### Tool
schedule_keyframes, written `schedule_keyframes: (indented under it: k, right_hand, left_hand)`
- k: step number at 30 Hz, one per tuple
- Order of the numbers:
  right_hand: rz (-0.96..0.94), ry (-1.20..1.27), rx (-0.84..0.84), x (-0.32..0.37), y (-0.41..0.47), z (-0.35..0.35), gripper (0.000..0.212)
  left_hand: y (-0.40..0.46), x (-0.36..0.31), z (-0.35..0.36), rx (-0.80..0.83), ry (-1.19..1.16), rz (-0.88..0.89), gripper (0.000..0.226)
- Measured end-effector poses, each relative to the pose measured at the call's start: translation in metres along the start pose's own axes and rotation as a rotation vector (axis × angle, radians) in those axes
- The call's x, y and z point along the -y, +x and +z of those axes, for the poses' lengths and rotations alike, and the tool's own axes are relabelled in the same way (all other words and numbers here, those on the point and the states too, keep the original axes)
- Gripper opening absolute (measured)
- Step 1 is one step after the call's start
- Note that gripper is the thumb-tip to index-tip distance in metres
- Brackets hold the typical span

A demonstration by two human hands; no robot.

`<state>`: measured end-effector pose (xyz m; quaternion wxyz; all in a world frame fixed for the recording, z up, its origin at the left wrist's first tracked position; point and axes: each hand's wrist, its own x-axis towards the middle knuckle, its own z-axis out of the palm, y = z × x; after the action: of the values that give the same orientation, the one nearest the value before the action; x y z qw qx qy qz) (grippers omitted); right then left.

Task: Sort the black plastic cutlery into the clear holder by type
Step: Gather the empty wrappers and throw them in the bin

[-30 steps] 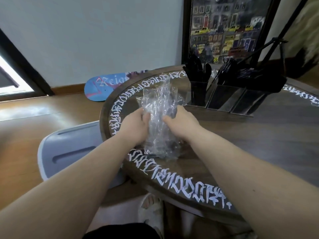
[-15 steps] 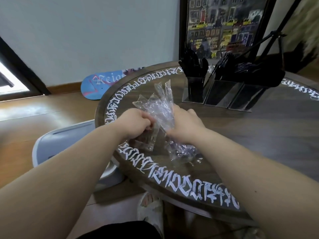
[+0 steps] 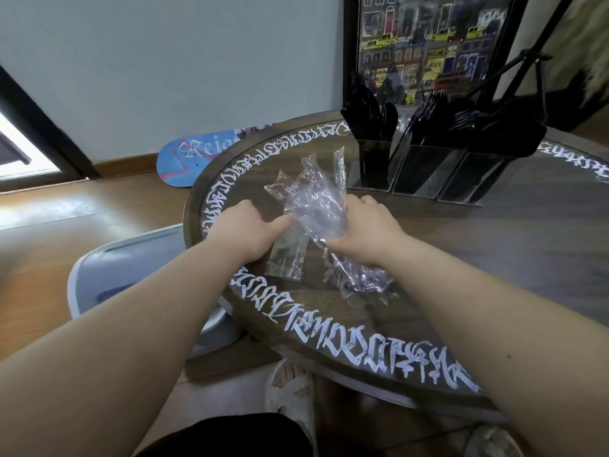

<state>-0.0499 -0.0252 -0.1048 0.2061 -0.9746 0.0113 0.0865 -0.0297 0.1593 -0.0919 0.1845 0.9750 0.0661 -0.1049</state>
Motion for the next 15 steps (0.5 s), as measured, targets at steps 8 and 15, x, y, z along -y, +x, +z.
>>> schedule_keyframes:
  k: [8, 15]
  right_hand:
    - [0.034, -0.022, -0.009, -0.001, -0.003, -0.001, 0.06]
    - [0.004, -0.073, -0.011, -0.013, 0.003, -0.004, 0.055]
  left_hand:
    - [-0.019, -0.035, 0.0, 0.532, -0.507, -0.081, 0.025]
    - [-0.02, -0.015, -0.031, -0.44, 0.188, 1.024, 0.034]
